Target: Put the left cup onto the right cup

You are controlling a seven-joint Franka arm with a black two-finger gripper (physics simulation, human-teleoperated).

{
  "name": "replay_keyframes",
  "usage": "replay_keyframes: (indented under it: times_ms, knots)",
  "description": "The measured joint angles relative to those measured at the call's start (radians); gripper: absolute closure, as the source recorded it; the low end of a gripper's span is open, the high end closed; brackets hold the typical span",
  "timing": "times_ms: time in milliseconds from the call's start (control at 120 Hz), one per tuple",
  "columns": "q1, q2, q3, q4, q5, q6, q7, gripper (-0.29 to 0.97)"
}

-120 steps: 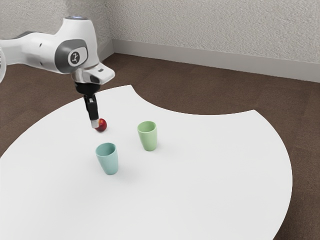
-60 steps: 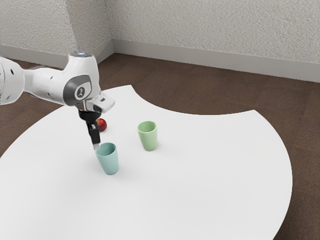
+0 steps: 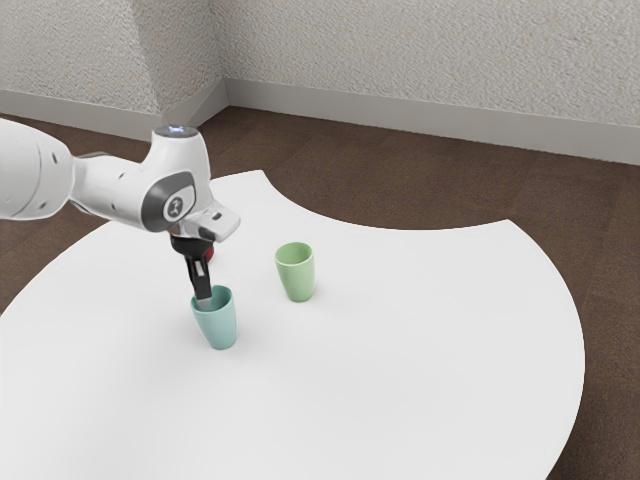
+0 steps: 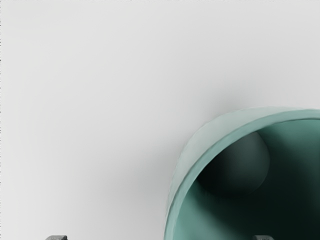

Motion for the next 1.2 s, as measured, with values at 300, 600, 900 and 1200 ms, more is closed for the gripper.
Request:
replay_keyframes:
  times_ms: [300,600,900,1200]
  knots:
    - [-0.014,-0.009,-0.001,0.000,-0.023,0.022,-0.013,0.69]
    - [-0.014,-0.011,-0.001,-0.004,-0.040,0.026,-0.038,0.77]
    - [-0.028,-0.073,-0.002,-0.003,-0.025,0.018,-0.062,0.78]
    - [-0.046,-0.187,-0.002,0.029,-0.018,-0.034,-0.082,0.79]
